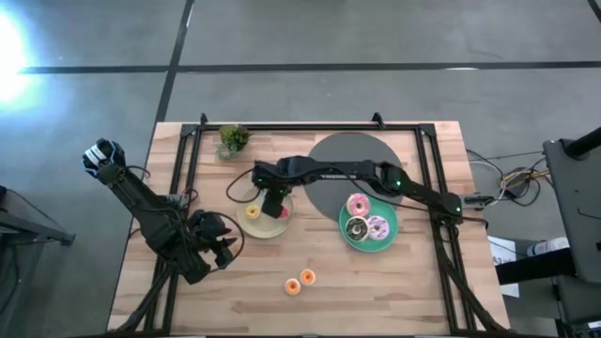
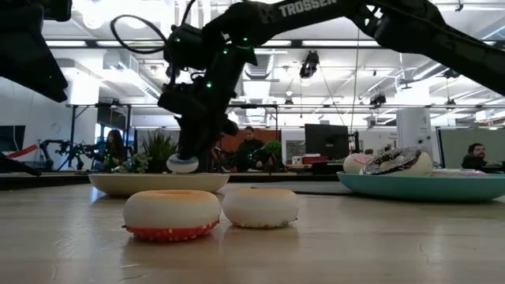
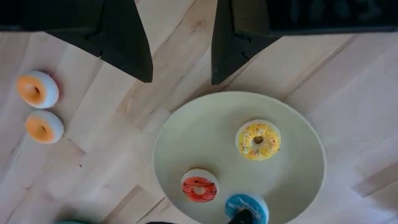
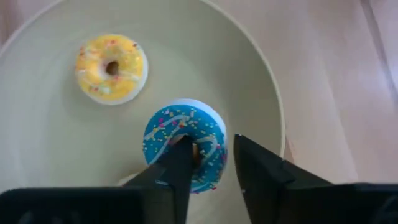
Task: Pick & Place donuts
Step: Put the small blue donut on the light brown plate, then put the small white donut on the light brown plate
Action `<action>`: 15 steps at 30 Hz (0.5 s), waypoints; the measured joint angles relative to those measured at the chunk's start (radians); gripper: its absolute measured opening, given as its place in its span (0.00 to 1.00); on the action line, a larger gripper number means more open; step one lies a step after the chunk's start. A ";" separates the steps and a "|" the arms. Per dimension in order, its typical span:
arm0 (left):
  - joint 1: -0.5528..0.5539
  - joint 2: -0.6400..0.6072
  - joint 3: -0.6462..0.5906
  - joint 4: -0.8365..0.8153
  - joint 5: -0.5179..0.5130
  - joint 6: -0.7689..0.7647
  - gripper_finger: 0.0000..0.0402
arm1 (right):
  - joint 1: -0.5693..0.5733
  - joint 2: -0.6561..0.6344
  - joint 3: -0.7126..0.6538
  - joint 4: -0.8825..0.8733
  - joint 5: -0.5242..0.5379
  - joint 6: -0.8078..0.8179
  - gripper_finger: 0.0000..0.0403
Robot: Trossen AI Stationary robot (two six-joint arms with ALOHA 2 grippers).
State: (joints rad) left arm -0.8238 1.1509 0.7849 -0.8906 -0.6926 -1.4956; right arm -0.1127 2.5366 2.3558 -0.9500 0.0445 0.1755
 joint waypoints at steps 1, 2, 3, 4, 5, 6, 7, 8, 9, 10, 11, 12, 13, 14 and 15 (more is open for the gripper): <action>0.000 0.000 0.000 -0.001 -0.005 0.000 0.34 | 0.001 0.000 0.000 -0.001 0.000 -0.012 0.30; 0.000 0.000 0.000 -0.001 -0.009 0.000 0.34 | 0.002 -0.001 -0.001 -0.004 -0.011 -0.032 0.33; 0.000 0.000 0.000 -0.001 -0.013 0.001 0.34 | 0.004 -0.002 -0.002 -0.020 -0.016 -0.058 0.35; 0.000 0.000 0.000 -0.002 -0.015 0.002 0.34 | 0.008 -0.007 -0.003 -0.046 -0.002 -0.074 0.38; 0.000 0.000 -0.001 -0.001 -0.016 0.002 0.34 | 0.012 -0.010 -0.005 -0.057 0.032 -0.074 0.40; 0.000 0.000 -0.001 0.000 -0.016 0.002 0.34 | 0.018 -0.014 -0.005 -0.047 0.066 -0.078 0.42; 0.000 0.000 -0.002 -0.001 -0.023 0.002 0.34 | 0.021 -0.017 -0.005 -0.033 0.080 -0.101 0.44; 0.000 0.000 -0.002 -0.001 -0.030 0.002 0.34 | 0.023 -0.020 -0.004 -0.031 0.082 -0.127 0.45; 0.000 0.000 -0.002 0.000 -0.042 0.002 0.34 | 0.024 -0.020 -0.003 -0.031 0.082 -0.131 0.47; 0.000 0.000 -0.002 -0.001 -0.053 0.002 0.34 | 0.024 -0.020 -0.003 -0.031 0.083 -0.128 0.48; 0.001 0.000 -0.002 -0.001 -0.063 0.001 0.34 | 0.022 -0.021 -0.003 -0.030 0.083 -0.127 0.49; 0.001 -0.001 -0.003 0.000 -0.078 -0.003 0.34 | 0.021 -0.021 -0.004 -0.022 0.083 -0.136 0.49; 0.002 -0.002 -0.005 0.001 -0.094 -0.007 0.34 | 0.022 -0.022 -0.004 -0.007 0.085 -0.153 0.50; 0.003 -0.004 -0.009 0.001 -0.108 -0.008 0.34 | 0.024 -0.026 -0.004 0.004 0.091 -0.171 0.50; 0.005 -0.008 -0.018 0.005 -0.117 -0.014 0.34 | 0.027 -0.031 -0.004 0.007 0.090 -0.185 0.50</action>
State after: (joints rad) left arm -0.8193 1.1424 0.7670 -0.8860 -0.8093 -1.5096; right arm -0.0856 2.5053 2.3516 -0.9430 0.1349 -0.0095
